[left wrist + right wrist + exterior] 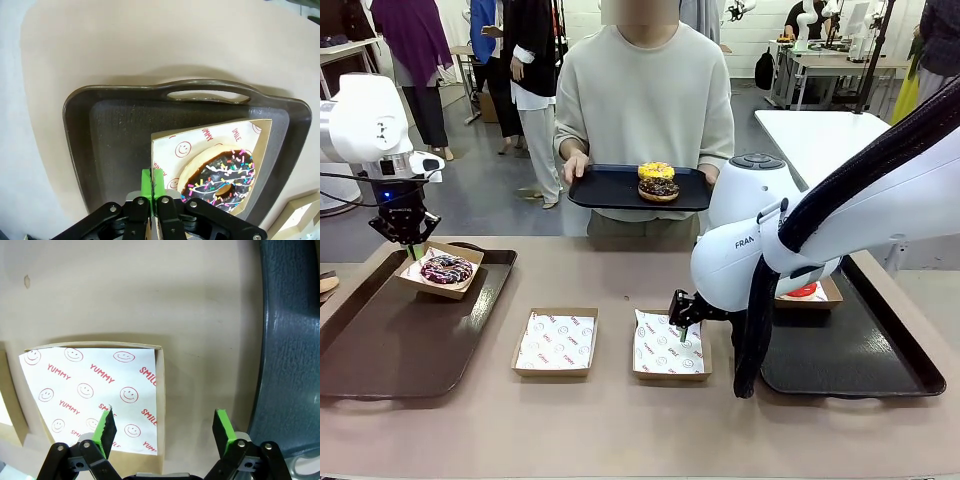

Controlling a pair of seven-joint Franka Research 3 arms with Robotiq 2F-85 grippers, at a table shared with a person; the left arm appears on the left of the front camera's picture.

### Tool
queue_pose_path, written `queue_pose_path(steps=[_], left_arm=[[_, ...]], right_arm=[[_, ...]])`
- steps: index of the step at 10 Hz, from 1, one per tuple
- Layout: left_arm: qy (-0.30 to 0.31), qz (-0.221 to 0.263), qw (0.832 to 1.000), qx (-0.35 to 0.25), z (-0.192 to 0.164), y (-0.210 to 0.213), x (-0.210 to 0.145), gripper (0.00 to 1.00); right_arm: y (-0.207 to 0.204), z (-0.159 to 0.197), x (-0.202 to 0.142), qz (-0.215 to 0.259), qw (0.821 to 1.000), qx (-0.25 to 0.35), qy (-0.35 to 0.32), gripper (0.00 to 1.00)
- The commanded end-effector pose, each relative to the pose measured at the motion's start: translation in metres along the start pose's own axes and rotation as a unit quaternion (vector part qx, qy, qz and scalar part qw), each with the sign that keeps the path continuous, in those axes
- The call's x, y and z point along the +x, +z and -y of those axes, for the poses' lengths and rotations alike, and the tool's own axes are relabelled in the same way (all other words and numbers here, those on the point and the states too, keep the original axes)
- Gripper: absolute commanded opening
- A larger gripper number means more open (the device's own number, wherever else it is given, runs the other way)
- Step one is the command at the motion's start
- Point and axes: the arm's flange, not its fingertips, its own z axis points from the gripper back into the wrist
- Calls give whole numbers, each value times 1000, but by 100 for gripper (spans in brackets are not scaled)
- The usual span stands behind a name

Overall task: Individually package the donuts and arrange them on the tray.
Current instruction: Place the picked Paper togo box on the Handle tray while simultaneously picking up another Paper togo box from the table with the other hand.

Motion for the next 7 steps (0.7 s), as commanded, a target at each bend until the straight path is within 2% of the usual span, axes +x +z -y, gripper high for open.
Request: queue_pose_path(steps=[1, 2, 3, 4, 5, 7], left_arm=[[10, -1, 1000, 15, 0, 1, 5, 1], [7, -7, 1000, 12, 0, 2, 4, 0], [7, -5, 1000, 10, 0, 3, 4, 57], [10, -6, 1000, 8, 0, 3, 4, 56], [12, -6, 1000, 8, -1, 3, 4, 100], [14, -7, 1000, 8, -2, 3, 4, 100]], right_arm=[[-7, -6, 4, 4, 1000, -8, 6, 82], [-7, -7, 4, 7, 1000, -7, 6, 41], [-6, -7, 4, 8, 1000, -5, 4, 22], [-6, -8, 4, 9, 1000, -4, 3, 0], [-6, -8, 4, 9, 1000, -4, 4, 0], [-6, -8, 3, 9, 1000, -4, 4, 2]])
